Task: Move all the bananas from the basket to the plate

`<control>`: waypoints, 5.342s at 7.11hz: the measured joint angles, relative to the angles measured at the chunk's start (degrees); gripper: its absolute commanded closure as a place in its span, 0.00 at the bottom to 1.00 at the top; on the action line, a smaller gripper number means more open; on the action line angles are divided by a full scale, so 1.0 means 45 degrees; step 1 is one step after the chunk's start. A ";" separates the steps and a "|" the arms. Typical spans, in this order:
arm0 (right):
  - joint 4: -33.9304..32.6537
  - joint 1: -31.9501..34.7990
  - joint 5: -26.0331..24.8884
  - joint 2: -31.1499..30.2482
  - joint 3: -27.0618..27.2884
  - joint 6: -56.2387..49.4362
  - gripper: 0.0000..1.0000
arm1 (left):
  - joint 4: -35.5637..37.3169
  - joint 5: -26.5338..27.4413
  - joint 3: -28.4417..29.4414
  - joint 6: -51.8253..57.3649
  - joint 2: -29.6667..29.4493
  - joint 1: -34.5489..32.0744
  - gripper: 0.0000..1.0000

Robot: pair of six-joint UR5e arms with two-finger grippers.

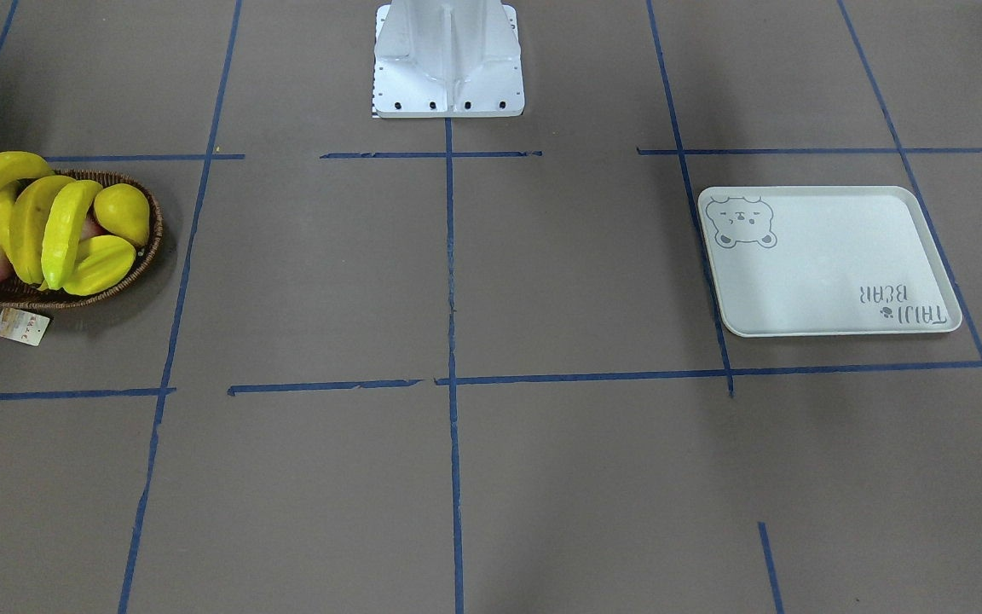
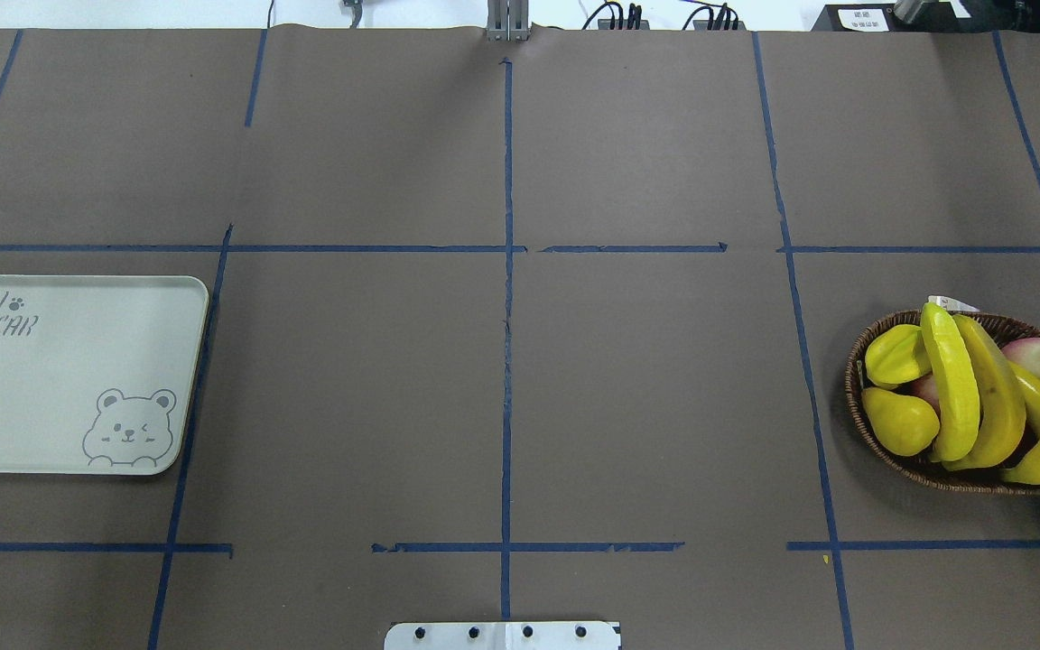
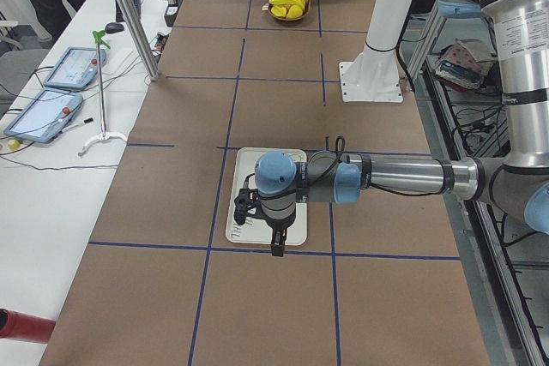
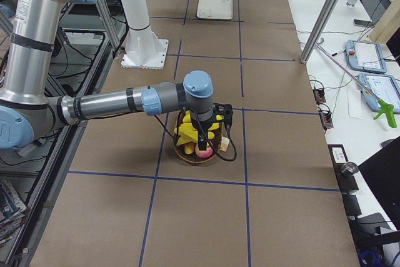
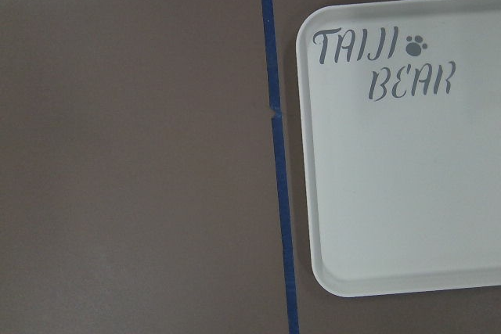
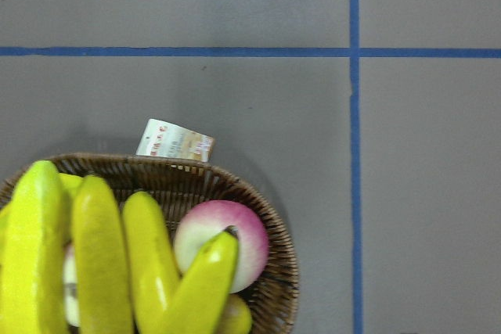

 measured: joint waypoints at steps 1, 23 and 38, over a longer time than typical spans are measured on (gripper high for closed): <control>0.0033 -0.0997 -0.0644 -0.0224 0.1012 0.1933 0.00 | 0.0005 -0.0023 0.0005 -0.0001 0.0008 0.0000 0.00; 0.5716 -1.2134 -1.0191 -0.3921 0.1223 1.6141 0.94 | -0.0019 -0.0071 0.0018 0.0000 -0.0075 0.0019 0.00; 0.5866 -0.8257 -0.2614 0.3374 0.1154 1.1471 0.95 | -0.3040 -0.0727 0.0196 -0.1055 -0.1951 0.0747 0.00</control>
